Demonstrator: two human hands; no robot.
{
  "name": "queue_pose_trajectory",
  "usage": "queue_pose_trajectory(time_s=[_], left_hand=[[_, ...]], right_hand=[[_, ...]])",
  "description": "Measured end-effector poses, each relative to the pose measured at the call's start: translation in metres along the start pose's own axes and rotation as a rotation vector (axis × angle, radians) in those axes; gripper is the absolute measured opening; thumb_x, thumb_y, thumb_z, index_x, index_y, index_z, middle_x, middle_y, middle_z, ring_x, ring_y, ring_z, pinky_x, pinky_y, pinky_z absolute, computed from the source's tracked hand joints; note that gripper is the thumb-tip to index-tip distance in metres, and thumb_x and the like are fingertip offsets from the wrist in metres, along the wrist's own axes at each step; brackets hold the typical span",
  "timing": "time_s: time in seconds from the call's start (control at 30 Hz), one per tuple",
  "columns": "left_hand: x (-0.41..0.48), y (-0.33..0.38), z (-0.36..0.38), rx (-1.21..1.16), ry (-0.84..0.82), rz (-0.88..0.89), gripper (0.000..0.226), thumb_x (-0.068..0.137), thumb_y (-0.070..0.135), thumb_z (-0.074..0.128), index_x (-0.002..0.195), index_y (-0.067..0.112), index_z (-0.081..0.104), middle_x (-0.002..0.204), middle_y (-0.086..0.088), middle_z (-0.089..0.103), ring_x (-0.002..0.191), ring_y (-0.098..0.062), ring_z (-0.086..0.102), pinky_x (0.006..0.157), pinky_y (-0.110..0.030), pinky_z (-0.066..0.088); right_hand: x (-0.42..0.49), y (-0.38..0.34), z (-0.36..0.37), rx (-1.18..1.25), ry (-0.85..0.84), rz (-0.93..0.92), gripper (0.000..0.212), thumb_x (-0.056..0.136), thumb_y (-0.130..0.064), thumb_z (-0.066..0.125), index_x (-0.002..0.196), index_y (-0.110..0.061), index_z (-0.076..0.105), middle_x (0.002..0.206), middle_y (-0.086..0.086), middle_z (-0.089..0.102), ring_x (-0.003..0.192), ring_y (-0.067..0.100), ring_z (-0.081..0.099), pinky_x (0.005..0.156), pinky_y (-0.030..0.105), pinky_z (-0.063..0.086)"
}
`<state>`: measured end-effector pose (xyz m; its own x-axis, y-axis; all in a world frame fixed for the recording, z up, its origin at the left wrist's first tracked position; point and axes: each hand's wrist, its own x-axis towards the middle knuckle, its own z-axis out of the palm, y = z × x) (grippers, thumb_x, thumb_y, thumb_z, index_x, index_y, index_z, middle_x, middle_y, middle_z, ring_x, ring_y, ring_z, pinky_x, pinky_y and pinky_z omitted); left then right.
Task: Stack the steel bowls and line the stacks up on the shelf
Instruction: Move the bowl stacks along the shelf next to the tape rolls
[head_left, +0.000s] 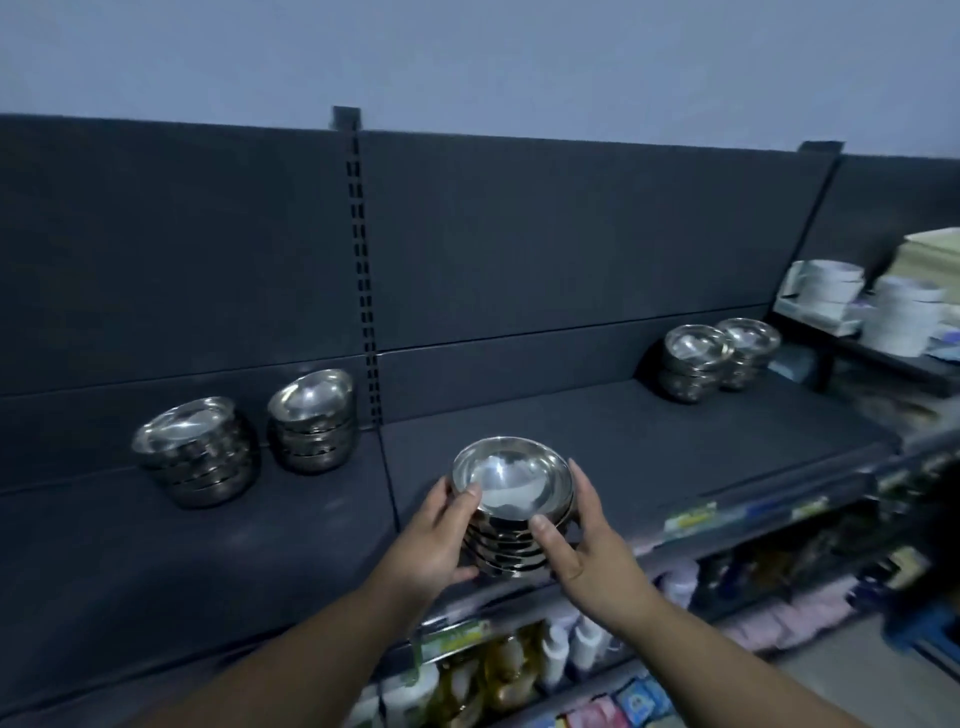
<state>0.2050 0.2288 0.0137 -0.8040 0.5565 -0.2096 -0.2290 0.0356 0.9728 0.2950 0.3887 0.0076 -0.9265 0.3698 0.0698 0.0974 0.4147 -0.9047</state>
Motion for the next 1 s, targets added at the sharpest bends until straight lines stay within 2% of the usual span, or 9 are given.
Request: queue_pose_trajectory(time_s=[0.1,0.17,0.3,0.43,0.6,0.67,0.77,0.93,1.0], left_hand=[[-0.007,-0.008,0.069,0.022,-0.092,0.006,0.032,0.090,0.055,0.048,0.121,0.054,0.041,0.130,0.014,0.052,0.118,-0.014,0.056,0.086,-0.031,0.054],[-0.010,-0.016,0.111,0.044,-0.145,0.009,0.026,0.087,0.060,0.048,0.113,0.059,0.044,0.128,0.018,0.054,0.117,-0.012,0.056,0.088,-0.032,0.054],[-0.009,-0.034,0.190,0.063,-0.221,0.016,0.051,0.081,0.066,0.051,0.129,0.056,0.037,0.137,0.013,0.051,0.118,-0.015,0.057,0.089,-0.035,0.055],[-0.006,-0.043,0.257,0.069,-0.274,0.002,0.044,0.090,0.056,0.047,0.132,0.050,0.038,0.134,0.015,0.053,0.118,-0.014,0.057,0.081,-0.030,0.054],[0.022,-0.046,0.314,0.067,-0.337,-0.029,0.026,0.095,0.047,0.045,0.119,0.056,0.044,0.120,0.021,0.057,0.112,-0.010,0.059,0.081,-0.031,0.054],[0.042,-0.047,0.329,0.072,-0.357,-0.034,0.020,0.094,0.047,0.046,0.112,0.058,0.047,0.117,0.023,0.058,0.109,-0.008,0.059,0.083,-0.032,0.053],[0.084,-0.048,0.349,0.096,-0.385,-0.026,0.045,0.090,0.054,0.049,0.133,0.047,0.039,0.134,0.013,0.054,0.116,-0.013,0.058,0.082,-0.033,0.055],[0.170,-0.031,0.381,0.072,-0.453,-0.024,0.050,0.086,0.059,0.052,0.133,0.049,0.038,0.135,0.013,0.054,0.119,-0.015,0.057,0.087,-0.038,0.054],[0.203,-0.020,0.392,0.062,-0.460,-0.029,0.047,0.086,0.057,0.053,0.131,0.049,0.042,0.134,0.011,0.055,0.119,-0.015,0.057,0.091,-0.043,0.054]], right_hand=[[-0.030,0.030,-0.057,0.019,0.079,0.014,0.091,0.077,-0.062,0.053,0.151,-0.037,0.005,0.130,-0.028,0.042,0.127,0.000,0.043,0.095,0.009,0.036],[-0.049,0.052,-0.092,0.033,0.121,0.038,0.087,0.083,-0.051,0.058,0.152,-0.032,0.007,0.134,-0.024,0.043,0.127,0.001,0.045,0.091,-0.002,0.034],[-0.084,0.087,-0.159,0.010,0.214,0.071,0.076,0.085,-0.044,0.059,0.145,-0.037,0.014,0.122,-0.028,0.048,0.114,-0.009,0.051,0.078,-0.009,0.031],[-0.105,0.114,-0.211,0.018,0.268,0.112,0.072,0.090,-0.032,0.060,0.146,-0.032,0.015,0.127,-0.023,0.047,0.108,-0.024,0.045,0.086,-0.008,0.030],[-0.104,0.143,-0.256,0.016,0.348,0.143,0.101,0.072,-0.074,0.055,0.153,-0.029,0.014,0.137,-0.022,0.046,0.129,-0.004,0.043,0.113,0.033,0.038],[-0.093,0.156,-0.271,0.026,0.375,0.162,0.097,0.073,-0.073,0.056,0.151,-0.031,0.016,0.136,-0.026,0.046,0.126,-0.013,0.044,0.112,0.026,0.038],[-0.066,0.171,-0.294,0.023,0.399,0.157,0.082,0.082,-0.050,0.058,0.150,-0.031,0.015,0.126,-0.036,0.040,0.108,-0.036,0.034,0.091,-0.007,0.029],[0.003,0.185,-0.335,-0.002,0.418,0.182,0.092,0.077,-0.059,0.057,0.152,-0.034,0.010,0.124,-0.042,0.035,0.129,-0.005,0.038,0.107,0.021,0.037],[0.032,0.190,-0.351,0.015,0.430,0.185,0.085,0.081,-0.055,0.057,0.151,-0.034,0.013,0.128,-0.036,0.041,0.130,-0.004,0.041,0.101,0.010,0.035]])
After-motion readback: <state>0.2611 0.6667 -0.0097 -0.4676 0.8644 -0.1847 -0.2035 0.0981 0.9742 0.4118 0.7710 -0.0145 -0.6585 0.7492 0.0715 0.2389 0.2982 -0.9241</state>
